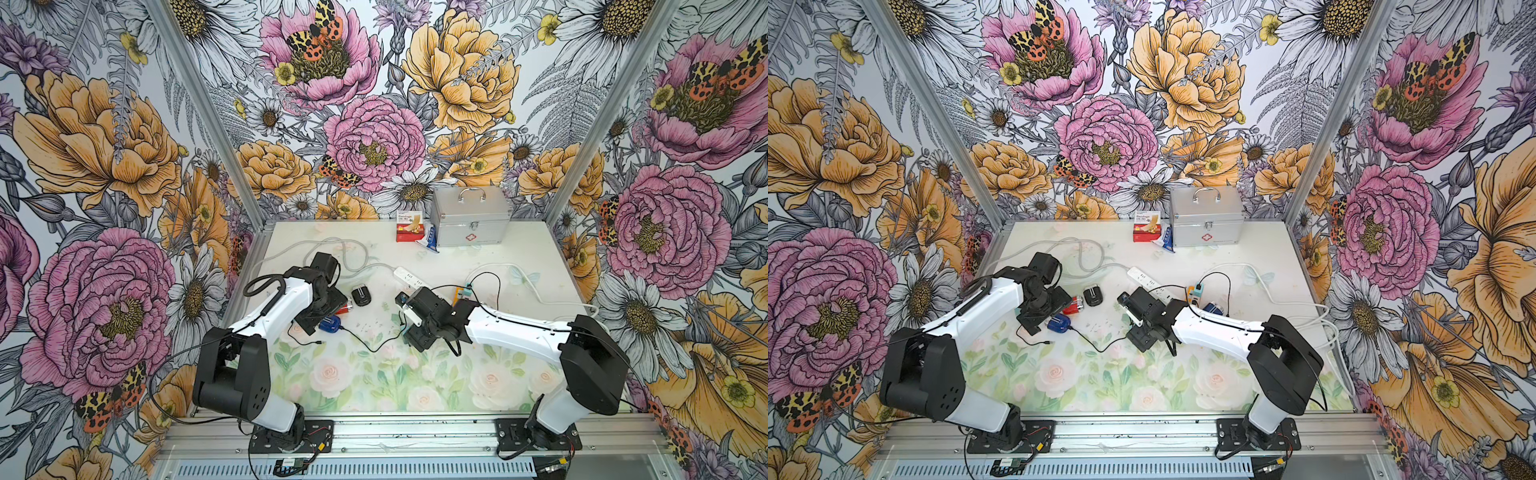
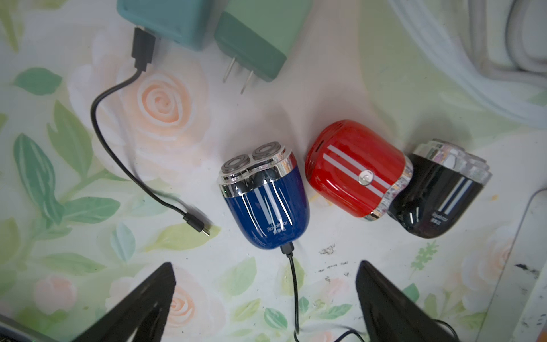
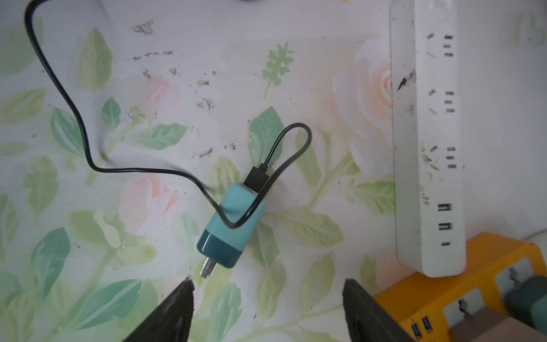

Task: Unplug the electric shaver
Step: Place the plug at the center of the board, then pick up the electric shaver from the center of the board.

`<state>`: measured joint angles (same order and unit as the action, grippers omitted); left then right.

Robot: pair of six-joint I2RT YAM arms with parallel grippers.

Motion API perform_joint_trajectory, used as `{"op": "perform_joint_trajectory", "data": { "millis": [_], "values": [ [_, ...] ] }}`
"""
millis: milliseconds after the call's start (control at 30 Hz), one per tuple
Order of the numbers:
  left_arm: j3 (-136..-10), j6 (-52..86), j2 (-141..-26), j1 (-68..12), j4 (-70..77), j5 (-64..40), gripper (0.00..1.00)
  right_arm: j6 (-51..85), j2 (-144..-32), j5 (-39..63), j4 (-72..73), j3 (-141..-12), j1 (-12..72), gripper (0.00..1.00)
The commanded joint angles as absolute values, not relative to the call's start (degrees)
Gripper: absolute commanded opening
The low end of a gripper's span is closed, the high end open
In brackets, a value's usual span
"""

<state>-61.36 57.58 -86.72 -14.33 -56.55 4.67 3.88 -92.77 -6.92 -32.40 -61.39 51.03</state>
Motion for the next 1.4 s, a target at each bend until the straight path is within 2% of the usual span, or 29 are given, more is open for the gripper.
{"op": "perform_joint_trajectory", "data": {
  "millis": [0,500,1267,1367],
  "values": [
    [-60.5,61.6,-89.5,-13.5,-52.0,2.0,0.94,1.6,-93.8,-8.8,-33.5,-64.4,50.8,0.80],
    [-56.8,65.4,-90.8,-12.8,-48.8,1.9,0.75,-1.1,-96.5,-8.5,-34.3,-66.8,50.0,0.79],
    [-54.6,62.5,-95.3,-10.4,-42.5,3.6,0.71,-1.4,-96.9,-7.2,-34.5,-70.9,49.4,0.78],
    [-54.2,62.1,-95.7,-10.3,-41.8,3.0,0.64,-1.2,-96.9,-6.1,-34.5,-71.4,49.4,0.78]
  ]
}}
